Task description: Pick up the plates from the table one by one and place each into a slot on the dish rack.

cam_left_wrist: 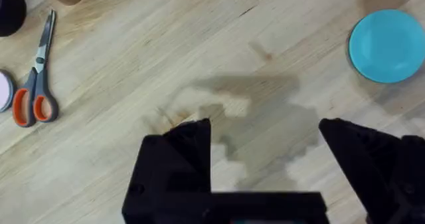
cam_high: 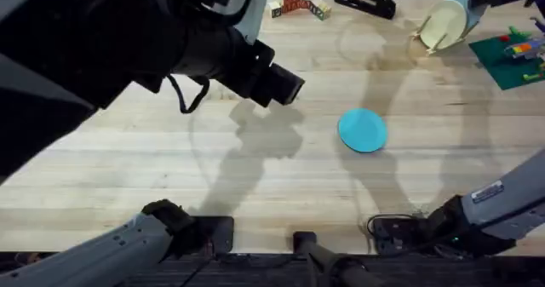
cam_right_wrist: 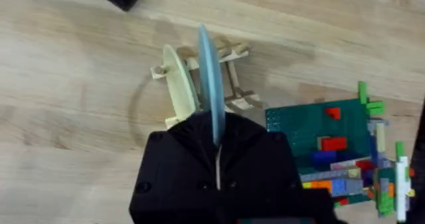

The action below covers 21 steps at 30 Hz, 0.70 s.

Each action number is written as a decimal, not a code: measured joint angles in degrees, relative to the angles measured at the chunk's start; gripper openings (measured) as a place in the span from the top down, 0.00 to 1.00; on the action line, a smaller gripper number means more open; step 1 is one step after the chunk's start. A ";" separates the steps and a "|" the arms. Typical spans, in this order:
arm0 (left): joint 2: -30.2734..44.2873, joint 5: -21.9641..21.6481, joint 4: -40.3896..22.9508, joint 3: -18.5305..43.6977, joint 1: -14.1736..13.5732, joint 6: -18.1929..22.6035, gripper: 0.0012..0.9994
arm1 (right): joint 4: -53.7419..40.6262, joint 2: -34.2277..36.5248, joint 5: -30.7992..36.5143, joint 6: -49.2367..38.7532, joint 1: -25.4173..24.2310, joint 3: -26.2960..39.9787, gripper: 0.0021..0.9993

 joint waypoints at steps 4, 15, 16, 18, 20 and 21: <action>0.00 0.00 0.00 0.00 0.00 0.00 0.01 | 0.07 1.01 0.02 -0.79 0.00 0.00 0.97; 0.00 0.00 0.00 0.00 0.00 0.00 0.01 | 0.51 2.12 -0.60 -2.11 0.02 0.91 0.97; 0.00 0.00 0.00 0.00 0.00 0.00 0.01 | 0.59 2.19 -0.61 -2.12 0.04 0.98 0.97; 0.00 0.00 0.00 0.00 0.00 0.00 0.01 | 0.59 2.19 -0.59 -2.12 0.15 1.01 0.97; 0.00 0.00 0.02 0.00 0.00 0.00 0.01 | 0.61 2.21 -0.57 -2.12 0.30 1.03 0.97; 0.00 0.00 0.00 -0.01 0.00 0.00 0.01 | 0.61 2.23 -0.59 -2.12 0.39 1.03 0.97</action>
